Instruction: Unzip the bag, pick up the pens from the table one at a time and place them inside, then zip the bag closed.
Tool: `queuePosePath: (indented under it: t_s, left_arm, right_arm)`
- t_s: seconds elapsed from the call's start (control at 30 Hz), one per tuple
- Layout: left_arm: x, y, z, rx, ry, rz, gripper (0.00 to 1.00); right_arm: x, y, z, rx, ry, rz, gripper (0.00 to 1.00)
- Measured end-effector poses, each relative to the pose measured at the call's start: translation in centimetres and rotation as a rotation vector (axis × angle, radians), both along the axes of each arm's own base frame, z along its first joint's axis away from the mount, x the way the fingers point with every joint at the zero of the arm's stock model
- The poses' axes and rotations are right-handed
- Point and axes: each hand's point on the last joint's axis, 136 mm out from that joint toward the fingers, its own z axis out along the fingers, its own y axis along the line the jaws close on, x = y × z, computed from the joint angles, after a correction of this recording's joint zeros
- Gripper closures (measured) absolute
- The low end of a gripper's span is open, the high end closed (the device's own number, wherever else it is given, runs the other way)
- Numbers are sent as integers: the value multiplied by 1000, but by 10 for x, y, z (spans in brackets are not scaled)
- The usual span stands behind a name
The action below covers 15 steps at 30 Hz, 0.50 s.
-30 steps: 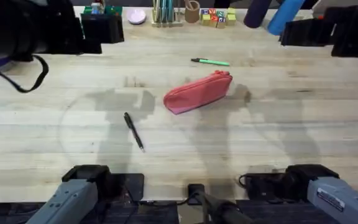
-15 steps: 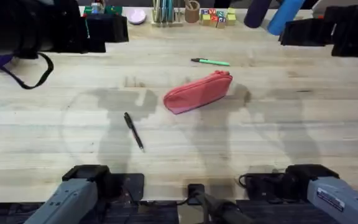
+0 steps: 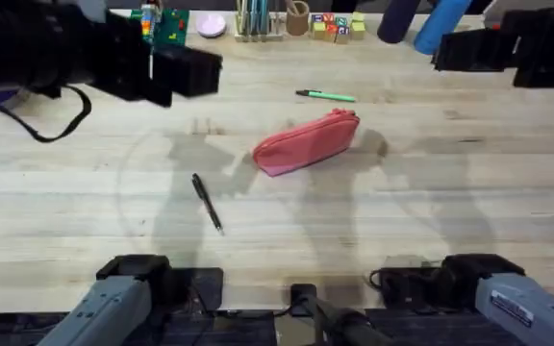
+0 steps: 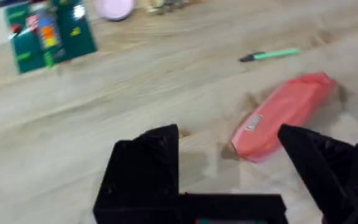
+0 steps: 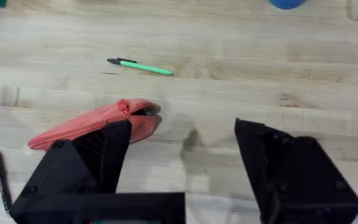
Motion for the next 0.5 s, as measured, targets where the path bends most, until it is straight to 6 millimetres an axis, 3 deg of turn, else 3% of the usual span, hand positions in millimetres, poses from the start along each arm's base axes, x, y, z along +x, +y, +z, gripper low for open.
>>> queuePosePath:
  t_s: [0.5]
  left_arm:
    - [-42,-40,-7,31,-36,-432,7]
  right_arm:
    - [0,0,0,-1,0,4,6]
